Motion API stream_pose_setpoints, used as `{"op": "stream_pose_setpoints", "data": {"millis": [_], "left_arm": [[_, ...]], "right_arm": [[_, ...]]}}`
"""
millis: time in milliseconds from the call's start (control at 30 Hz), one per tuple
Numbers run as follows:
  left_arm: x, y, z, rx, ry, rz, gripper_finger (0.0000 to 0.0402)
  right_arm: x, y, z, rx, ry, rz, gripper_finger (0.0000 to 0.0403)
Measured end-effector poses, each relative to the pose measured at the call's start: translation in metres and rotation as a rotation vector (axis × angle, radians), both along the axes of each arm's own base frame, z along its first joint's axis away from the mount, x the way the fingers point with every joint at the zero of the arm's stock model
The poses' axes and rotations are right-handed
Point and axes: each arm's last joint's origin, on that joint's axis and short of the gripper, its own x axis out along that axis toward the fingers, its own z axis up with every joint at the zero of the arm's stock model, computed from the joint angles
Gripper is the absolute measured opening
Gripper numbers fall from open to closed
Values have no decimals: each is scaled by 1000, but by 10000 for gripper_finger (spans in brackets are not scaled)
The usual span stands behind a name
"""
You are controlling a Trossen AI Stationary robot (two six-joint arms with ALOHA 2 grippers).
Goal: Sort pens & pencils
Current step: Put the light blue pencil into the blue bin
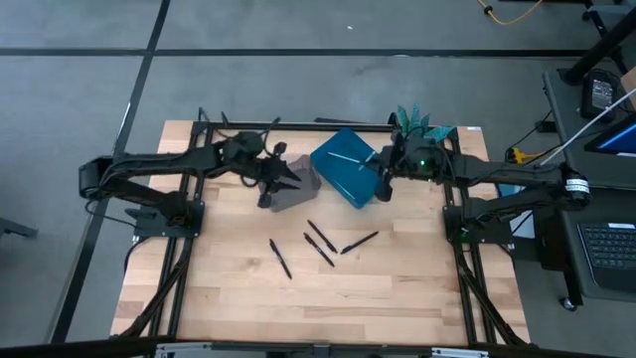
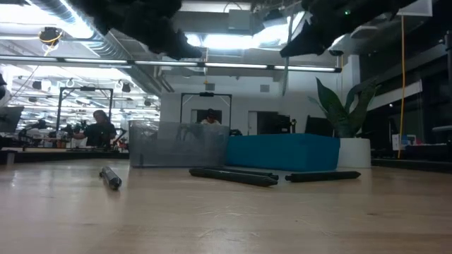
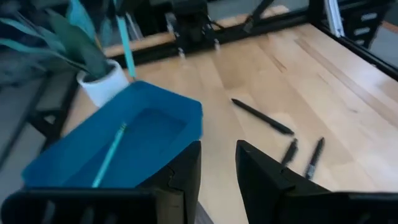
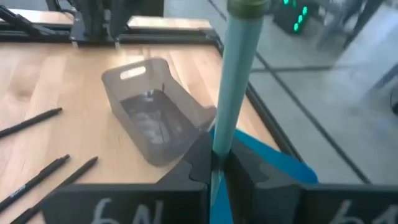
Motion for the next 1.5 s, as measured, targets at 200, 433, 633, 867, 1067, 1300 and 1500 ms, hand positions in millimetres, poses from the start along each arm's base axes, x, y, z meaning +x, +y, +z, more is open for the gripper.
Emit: {"op": "stream_pose_setpoints", "data": {"millis": [200, 433, 633, 867, 1067, 1300, 1500], "left_arm": [[-21, -6, -17, 26, -60, 22, 94], [-30, -8, -27, 48, -46, 73, 94], [-30, -8, -30, 45, -30, 70, 94], [-31, -8, -30, 34, -21, 74, 94], [-31, -9, -32, -14, -6, 92, 94], [-32, -9, -34, -21, 22, 92, 94], [-32, -9, -35, -23, 27, 93, 94]], "right_arm": [[4, -17, -4, 80, 29, -26, 24], [15, -42, -28, 192, 95, -53, 24], [26, -63, -48, 258, 161, -64, 24], [52, -85, -51, 330, 323, -68, 24], [66, -104, -49, 409, 463, -113, 24], [78, -122, -68, 520, 638, -138, 24], [86, -137, -89, 540, 691, -141, 24]]}}
